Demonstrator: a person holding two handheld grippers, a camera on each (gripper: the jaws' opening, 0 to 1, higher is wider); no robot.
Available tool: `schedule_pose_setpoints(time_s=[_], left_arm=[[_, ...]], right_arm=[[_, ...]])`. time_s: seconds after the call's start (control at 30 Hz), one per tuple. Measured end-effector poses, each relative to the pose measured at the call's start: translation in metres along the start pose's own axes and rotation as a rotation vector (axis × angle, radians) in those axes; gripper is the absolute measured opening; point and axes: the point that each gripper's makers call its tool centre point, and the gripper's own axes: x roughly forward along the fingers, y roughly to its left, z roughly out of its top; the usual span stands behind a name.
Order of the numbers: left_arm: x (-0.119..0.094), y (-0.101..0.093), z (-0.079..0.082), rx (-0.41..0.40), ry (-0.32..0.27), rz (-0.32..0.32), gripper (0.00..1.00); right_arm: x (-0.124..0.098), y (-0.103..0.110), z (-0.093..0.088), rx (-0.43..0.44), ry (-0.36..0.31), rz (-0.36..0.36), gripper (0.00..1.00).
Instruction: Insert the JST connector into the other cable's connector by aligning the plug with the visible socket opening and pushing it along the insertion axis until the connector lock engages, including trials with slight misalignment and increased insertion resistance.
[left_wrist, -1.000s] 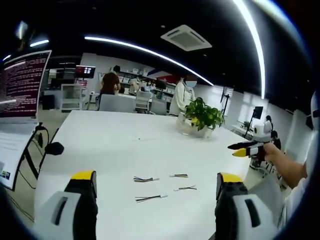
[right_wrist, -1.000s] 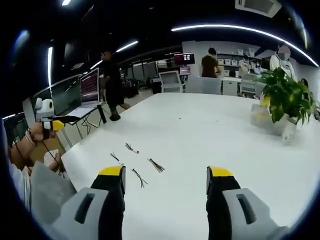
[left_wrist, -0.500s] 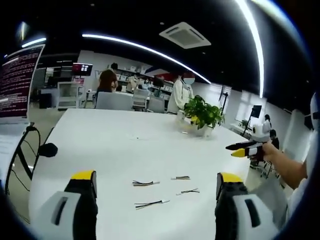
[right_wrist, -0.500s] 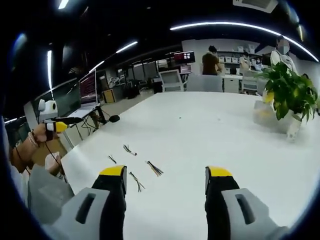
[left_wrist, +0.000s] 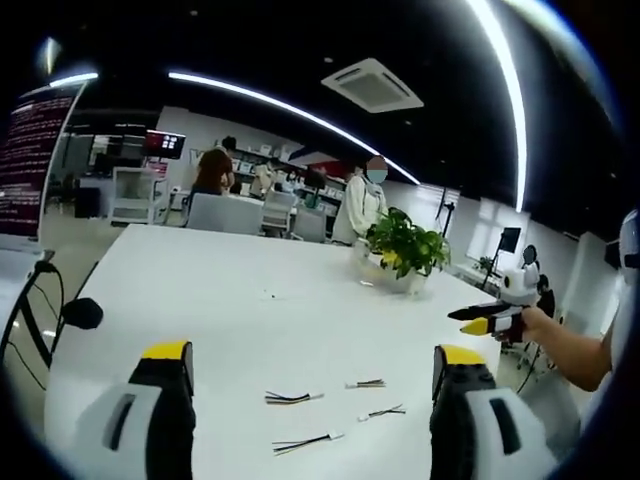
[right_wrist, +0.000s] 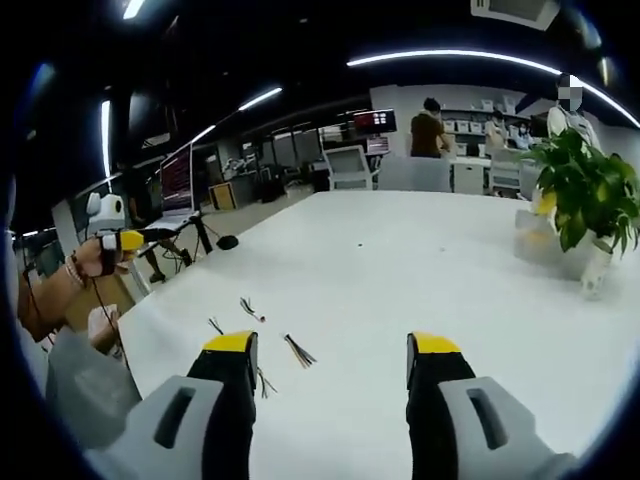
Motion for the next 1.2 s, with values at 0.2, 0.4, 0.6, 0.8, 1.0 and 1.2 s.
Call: schedule_pose_setpoints(time_s=[0.2, 0.4, 0.6, 0.8, 1.0, 1.2], left_arm=[[0.018, -0.003, 0.005, 0.034, -0.028, -0.048, 0.99], [0.036, -0.015, 0.004, 0.081, -0.031, -0.162, 0.99], [0.051, -0.022, 0.011, 0.123, -0.075, -0.256, 0.91], [0.057, -0.029, 0.018, 0.146, -0.12, -0.332, 0.95], [0.066, -0.03, 0.012, 0.247, -0.129, -0.405, 0.95], [0.083, -0.031, 0.003, 0.266, -0.115, -0.469, 0.9]], right_arm=[[0.014, -0.003, 0.008, -0.031, -0.01, 0.025, 0.58], [0.027, -0.001, 0.019, -0.072, -0.044, 0.071, 0.56], [0.041, 0.006, 0.018, -0.141, -0.028, 0.128, 0.56], [0.051, 0.014, 0.025, -0.176, -0.044, 0.182, 0.55], [0.067, 0.016, 0.032, -0.185, -0.065, 0.214, 0.55], [0.088, 0.025, 0.035, -0.197, -0.095, 0.253, 0.5]])
